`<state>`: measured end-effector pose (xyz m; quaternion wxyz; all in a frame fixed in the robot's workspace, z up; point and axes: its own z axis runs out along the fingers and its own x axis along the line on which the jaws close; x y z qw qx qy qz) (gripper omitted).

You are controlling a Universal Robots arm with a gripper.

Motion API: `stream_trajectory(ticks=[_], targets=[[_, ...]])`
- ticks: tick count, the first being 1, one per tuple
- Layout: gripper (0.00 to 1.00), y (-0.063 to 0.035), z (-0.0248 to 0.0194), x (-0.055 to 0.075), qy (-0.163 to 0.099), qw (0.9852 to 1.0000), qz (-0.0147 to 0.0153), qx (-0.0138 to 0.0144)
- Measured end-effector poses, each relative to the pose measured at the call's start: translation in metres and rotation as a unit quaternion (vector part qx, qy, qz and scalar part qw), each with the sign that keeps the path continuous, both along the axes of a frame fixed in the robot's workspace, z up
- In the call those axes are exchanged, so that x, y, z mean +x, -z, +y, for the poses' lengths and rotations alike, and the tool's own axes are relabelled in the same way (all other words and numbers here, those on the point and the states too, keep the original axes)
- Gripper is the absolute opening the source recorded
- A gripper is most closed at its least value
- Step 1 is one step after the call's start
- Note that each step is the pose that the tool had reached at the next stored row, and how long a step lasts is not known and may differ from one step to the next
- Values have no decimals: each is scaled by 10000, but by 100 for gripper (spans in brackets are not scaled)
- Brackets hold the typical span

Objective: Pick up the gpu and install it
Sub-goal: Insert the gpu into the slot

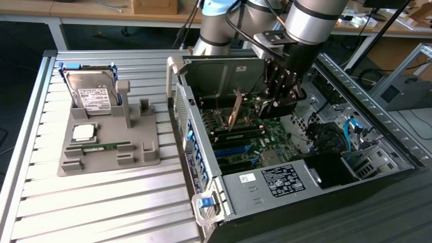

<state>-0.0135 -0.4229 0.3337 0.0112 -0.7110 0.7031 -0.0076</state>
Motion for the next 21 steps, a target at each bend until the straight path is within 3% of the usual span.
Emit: stream_trajectory(ticks=[21], targets=[[27, 72, -64, 0, 0, 10000, 0, 1]])
